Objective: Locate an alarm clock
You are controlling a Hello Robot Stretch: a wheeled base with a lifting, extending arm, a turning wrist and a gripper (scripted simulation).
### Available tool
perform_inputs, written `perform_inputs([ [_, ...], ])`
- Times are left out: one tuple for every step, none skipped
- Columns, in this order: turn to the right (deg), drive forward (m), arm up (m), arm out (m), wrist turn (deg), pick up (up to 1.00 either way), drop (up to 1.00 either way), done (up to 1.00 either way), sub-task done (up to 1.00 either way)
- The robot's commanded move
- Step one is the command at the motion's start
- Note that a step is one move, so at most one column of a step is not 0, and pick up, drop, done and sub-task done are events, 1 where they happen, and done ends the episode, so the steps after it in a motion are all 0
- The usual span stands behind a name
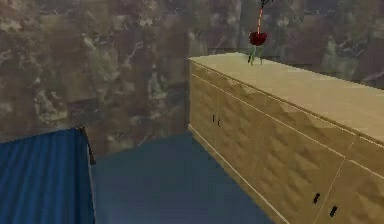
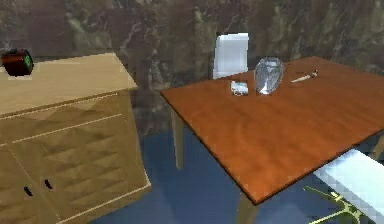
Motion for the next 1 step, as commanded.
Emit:
perform_inputs([
  [45.0,0.00,0.00,0.00,0.0,0.00,0.00,0.00,0.00],
])
